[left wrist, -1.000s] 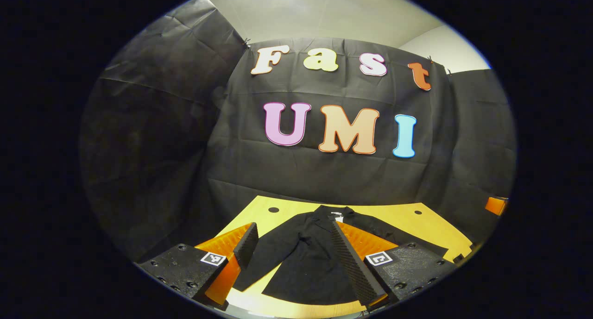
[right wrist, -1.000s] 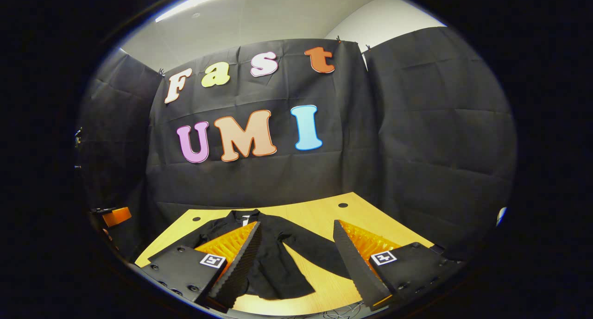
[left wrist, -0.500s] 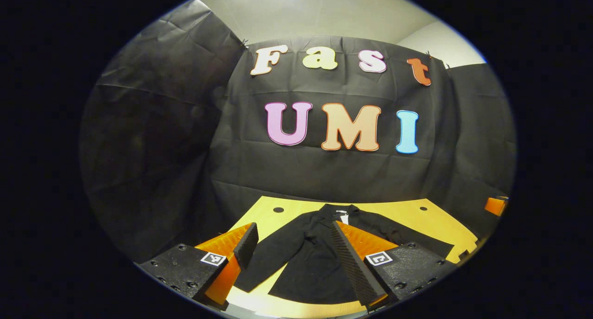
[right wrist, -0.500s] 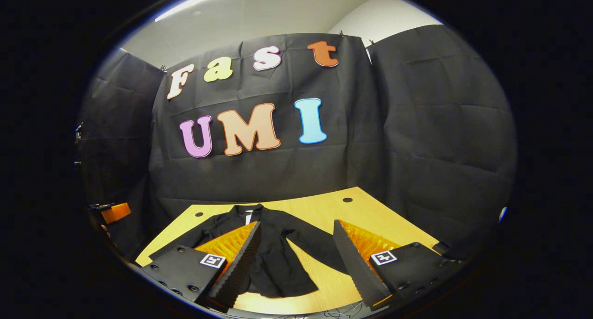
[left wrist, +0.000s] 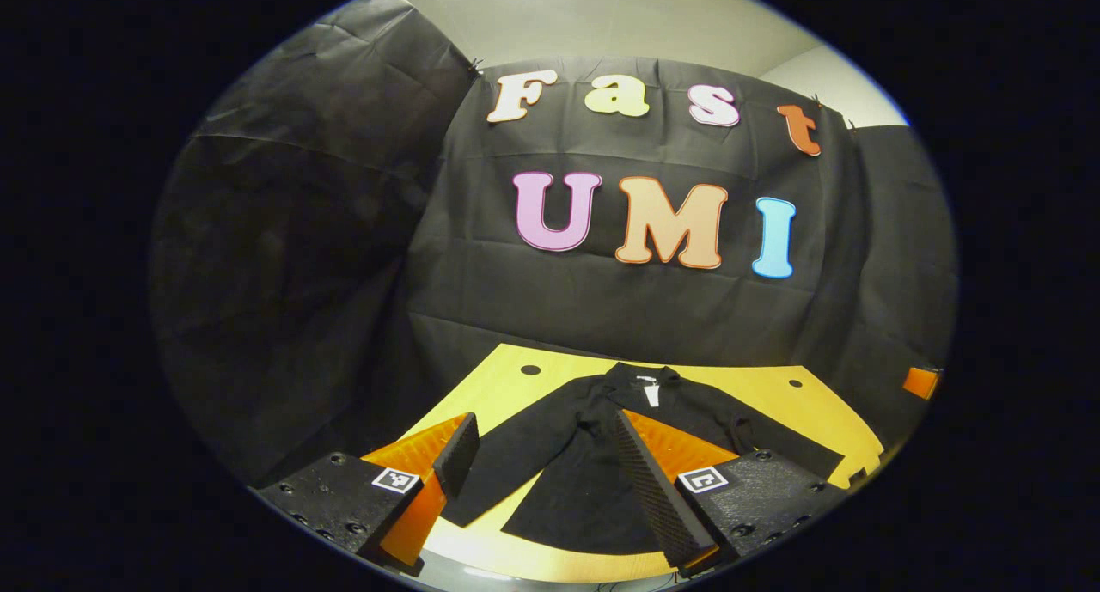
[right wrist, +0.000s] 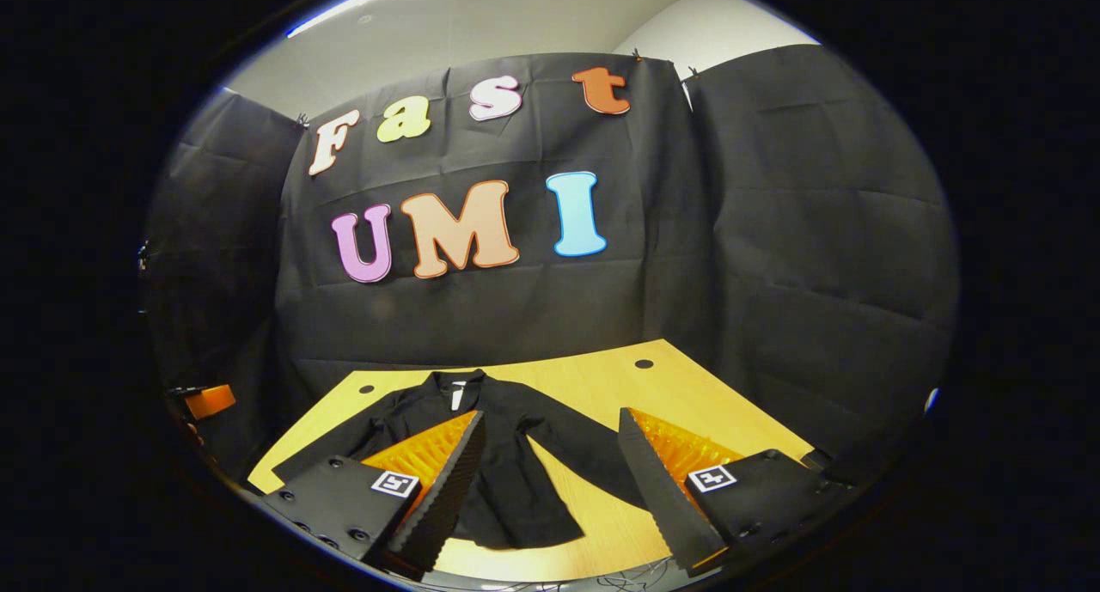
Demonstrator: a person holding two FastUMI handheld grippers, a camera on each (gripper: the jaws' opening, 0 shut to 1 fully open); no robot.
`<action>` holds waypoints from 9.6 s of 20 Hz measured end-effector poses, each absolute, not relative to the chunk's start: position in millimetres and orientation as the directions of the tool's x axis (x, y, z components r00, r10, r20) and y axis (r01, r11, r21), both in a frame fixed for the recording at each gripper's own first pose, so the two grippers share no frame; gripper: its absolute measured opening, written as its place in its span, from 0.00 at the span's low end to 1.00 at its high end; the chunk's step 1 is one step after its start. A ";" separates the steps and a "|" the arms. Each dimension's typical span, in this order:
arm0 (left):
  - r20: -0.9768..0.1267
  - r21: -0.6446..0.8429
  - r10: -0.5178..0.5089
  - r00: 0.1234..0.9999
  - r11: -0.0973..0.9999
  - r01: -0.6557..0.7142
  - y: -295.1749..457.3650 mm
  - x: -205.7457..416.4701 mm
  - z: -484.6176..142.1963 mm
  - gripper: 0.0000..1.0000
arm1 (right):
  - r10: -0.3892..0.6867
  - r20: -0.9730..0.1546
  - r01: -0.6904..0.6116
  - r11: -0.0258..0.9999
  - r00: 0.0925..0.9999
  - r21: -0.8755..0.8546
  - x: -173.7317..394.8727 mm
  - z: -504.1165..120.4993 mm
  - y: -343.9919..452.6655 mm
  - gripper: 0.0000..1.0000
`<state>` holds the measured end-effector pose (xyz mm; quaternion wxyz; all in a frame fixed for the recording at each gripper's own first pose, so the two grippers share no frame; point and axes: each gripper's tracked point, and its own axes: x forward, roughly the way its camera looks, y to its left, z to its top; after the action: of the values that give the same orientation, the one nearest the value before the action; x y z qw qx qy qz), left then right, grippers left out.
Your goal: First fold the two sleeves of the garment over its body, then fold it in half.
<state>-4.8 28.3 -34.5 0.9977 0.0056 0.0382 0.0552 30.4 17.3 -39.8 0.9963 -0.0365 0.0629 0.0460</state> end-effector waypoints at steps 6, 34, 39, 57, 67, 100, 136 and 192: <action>-0.078 0.021 0.125 0.989 0.992 -0.124 30.2 -5.2 -37.9 0.93 | 0.070 -0.147 -0.080 0.995 0.987 -0.061 29.1 -47.2 4.0 0.98; -0.083 0.099 0.299 0.950 0.952 -0.291 59.0 -32.1 -44.1 0.92 | -0.083 -0.392 0.039 0.992 0.916 -0.117 159.7 -163.9 -114.3 0.98; -0.096 0.097 0.342 0.935 0.938 -0.333 62.6 -38.2 -44.7 0.93 | -0.086 -0.467 0.038 0.993 0.880 -0.110 186.7 -193.1 -124.0 0.99; -0.082 0.131 0.336 0.938 0.937 -0.324 41.2 -25.9 -34.3 0.93 | -0.084 -0.649 0.000 0.992 0.756 -0.129 219.0 -279.2 -157.5 0.98; -0.074 0.127 0.319 0.945 0.943 -0.308 22.9 -31.7 -34.5 0.93 | -0.090 -0.624 0.019 0.993 0.776 -0.120 220.6 -283.6 -163.5 0.80; -0.111 0.147 0.188 0.976 0.974 -0.171 -43.9 -51.9 -50.7 0.93 | -0.055 -0.628 -0.035 0.991 0.776 -0.130 225.8 -285.5 -163.0 0.03; -0.385 0.063 0.166 0.908 0.986 -0.153 173.2 73.0 -143.0 0.95 | 0.249 -0.344 -0.361 0.878 0.905 -0.314 381.5 -50.9 318.9 0.02; -0.717 0.068 0.094 0.691 0.996 -0.066 182.1 40.9 -306.8 0.95 | 0.289 -0.329 -0.381 0.886 0.899 -0.264 285.7 -60.3 302.7 0.99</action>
<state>40.9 182.1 -306.8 0.9194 0.0183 0.3906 0.0435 285.7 302.7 -60.3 0.9607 -0.1633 0.1415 0.1743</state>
